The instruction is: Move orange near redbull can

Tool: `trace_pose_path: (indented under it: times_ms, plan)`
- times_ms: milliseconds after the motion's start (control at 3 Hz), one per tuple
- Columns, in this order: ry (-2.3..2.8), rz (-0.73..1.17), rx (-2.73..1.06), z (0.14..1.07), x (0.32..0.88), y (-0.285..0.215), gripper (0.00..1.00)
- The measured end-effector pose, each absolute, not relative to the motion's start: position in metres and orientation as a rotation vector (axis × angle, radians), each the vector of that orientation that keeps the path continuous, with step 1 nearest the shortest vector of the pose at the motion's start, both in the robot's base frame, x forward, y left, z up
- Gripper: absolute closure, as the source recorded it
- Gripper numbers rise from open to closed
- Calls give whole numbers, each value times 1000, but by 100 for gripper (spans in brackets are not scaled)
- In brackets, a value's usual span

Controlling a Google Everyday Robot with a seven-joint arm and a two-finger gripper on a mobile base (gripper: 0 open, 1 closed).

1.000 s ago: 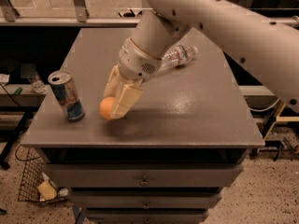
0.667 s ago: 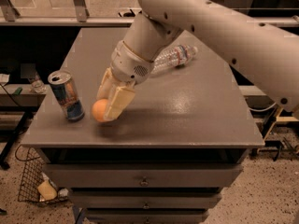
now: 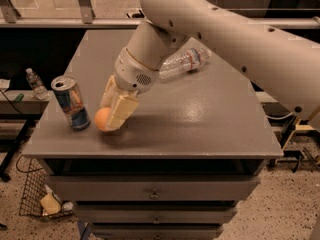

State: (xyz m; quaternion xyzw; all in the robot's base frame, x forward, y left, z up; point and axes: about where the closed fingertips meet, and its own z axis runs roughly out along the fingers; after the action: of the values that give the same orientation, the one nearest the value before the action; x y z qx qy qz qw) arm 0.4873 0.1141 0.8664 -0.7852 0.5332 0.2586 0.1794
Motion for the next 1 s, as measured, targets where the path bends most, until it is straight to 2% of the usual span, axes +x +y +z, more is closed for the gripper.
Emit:
trace_pose_path:
  times_ms: [1000]
  plan:
    - [1548, 731, -2135, 857, 503, 128, 100]
